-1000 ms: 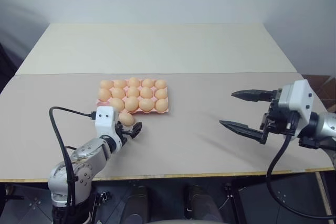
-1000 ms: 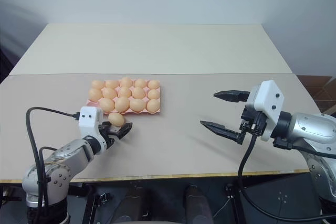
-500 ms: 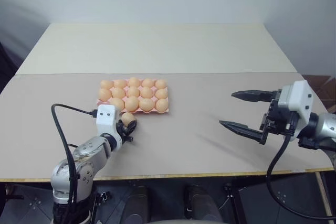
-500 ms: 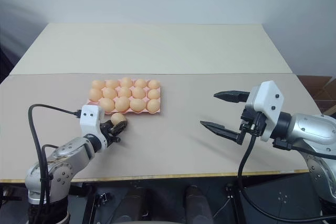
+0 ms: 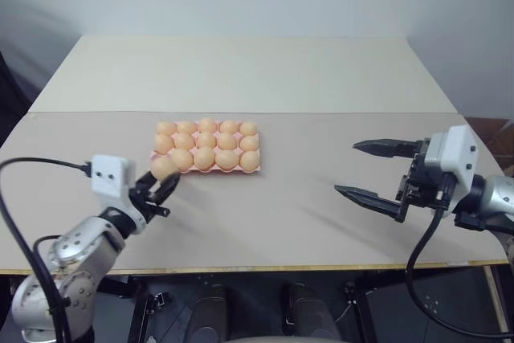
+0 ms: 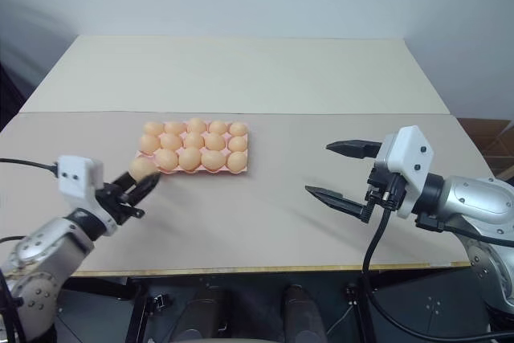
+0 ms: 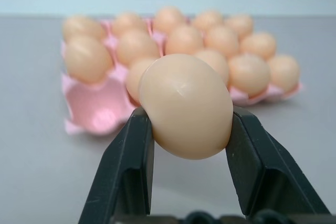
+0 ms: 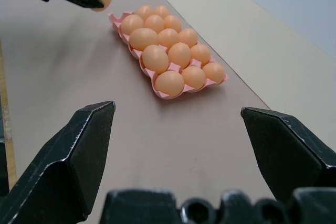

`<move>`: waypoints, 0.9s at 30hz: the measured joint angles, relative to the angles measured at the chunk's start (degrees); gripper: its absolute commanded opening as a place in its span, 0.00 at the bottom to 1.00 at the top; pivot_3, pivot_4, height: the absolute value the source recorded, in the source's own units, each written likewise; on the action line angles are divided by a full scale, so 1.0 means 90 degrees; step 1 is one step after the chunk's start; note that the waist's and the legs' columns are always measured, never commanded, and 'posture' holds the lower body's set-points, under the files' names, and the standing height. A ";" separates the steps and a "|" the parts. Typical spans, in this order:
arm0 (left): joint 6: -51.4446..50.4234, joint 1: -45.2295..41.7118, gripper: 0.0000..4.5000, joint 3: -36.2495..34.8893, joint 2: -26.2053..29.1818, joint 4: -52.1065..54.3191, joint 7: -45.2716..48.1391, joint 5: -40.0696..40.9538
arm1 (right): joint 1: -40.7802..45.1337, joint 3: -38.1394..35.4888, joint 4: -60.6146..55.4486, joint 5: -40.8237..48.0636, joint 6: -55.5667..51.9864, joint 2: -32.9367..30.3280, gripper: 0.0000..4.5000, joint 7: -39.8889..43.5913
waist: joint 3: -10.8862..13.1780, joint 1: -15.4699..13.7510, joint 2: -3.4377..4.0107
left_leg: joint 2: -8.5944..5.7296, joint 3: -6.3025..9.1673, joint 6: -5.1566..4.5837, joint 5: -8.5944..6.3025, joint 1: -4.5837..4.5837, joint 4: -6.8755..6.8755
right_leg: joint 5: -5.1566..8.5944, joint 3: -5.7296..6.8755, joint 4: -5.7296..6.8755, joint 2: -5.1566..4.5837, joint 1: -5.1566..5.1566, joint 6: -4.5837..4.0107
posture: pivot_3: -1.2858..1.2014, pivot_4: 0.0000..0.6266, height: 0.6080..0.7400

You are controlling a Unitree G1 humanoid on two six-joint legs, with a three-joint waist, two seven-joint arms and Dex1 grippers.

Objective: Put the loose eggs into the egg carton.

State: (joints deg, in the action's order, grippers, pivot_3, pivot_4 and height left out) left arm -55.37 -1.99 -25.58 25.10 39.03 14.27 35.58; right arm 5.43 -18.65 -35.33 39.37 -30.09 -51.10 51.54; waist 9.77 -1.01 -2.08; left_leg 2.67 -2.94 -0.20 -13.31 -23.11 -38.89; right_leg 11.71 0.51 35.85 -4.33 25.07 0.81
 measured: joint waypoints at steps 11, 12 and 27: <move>-0.0101 -0.0860 0.53 0.0542 0.0301 -0.1332 -0.0487 -0.0691 | 0.0012 -0.0002 -0.0008 -0.0006 0.0003 0.0000 1.00 0.0006 | 0.0000 0.0043 -0.0001 | 0.0002 -0.0001 0.0000 0.0000 -0.0004 0.0002 | -0.0009 -0.0002 -0.0002 0.0003 0.0005 0.0015 | 0.52 0.24 1.00; -0.0101 -0.0911 0.58 0.0570 0.0330 -0.1424 -0.0464 -0.0705 | 0.0003 -0.0005 -0.0009 -0.0006 0.0003 0.0000 1.00 0.0006 | 0.0000 0.0040 -0.0001 | 0.0003 -0.0001 0.0000 0.0000 -0.0004 0.0002 | -0.0009 -0.0001 -0.0001 0.0003 0.0005 0.0014 | 0.52 0.24 1.00; 0.0624 -0.0216 0.99 0.0051 0.1457 -0.1291 0.1077 -0.0444 | 0.0061 0.0002 0.0084 -0.0015 0.0006 0.0000 1.00 0.0027 | 0.0000 0.0051 -0.0001 | 0.0009 -0.0006 0.0001 -0.0001 -0.0005 0.0008 | 0.0000 -0.0001 -0.0002 0.0001 0.0014 -0.0003 | 0.52 0.24 1.00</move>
State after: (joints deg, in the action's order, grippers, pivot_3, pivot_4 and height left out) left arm -49.75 -3.93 -25.12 38.21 27.41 23.96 31.57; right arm 5.98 -18.63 -34.57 39.23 -30.03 -51.10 51.79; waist 9.78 -0.55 -2.08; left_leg 2.74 -3.00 -0.20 -13.31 -23.15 -38.82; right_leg 11.71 0.50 35.83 -4.32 25.20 0.78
